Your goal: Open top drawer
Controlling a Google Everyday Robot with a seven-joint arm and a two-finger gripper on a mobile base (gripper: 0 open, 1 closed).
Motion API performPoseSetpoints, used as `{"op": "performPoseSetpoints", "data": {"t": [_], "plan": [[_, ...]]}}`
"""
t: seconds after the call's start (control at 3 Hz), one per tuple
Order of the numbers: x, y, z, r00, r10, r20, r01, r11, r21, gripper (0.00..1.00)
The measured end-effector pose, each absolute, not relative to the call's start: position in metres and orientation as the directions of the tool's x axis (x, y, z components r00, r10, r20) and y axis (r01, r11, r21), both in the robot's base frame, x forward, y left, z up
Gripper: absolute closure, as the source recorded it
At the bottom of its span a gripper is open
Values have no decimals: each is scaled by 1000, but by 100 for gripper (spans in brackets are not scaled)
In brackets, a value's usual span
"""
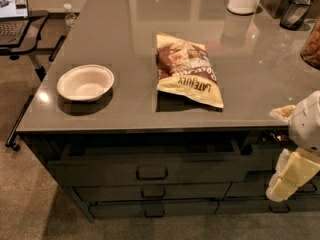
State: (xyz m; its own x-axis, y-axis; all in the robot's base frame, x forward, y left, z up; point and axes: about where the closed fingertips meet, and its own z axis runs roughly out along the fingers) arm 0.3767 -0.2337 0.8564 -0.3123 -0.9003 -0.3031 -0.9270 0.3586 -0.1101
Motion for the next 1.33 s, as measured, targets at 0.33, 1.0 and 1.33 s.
{"op": "performPoseSetpoints", "data": {"t": [0.33, 1.0, 1.33], "plan": [[370, -224, 842, -302, -899, -317, -936, 343, -82, 0], [363, -175, 772, -282, -894, -348, -951, 309, -22, 0], [363, -162, 751, -277, -894, -353, -954, 298, -5, 0]]}}
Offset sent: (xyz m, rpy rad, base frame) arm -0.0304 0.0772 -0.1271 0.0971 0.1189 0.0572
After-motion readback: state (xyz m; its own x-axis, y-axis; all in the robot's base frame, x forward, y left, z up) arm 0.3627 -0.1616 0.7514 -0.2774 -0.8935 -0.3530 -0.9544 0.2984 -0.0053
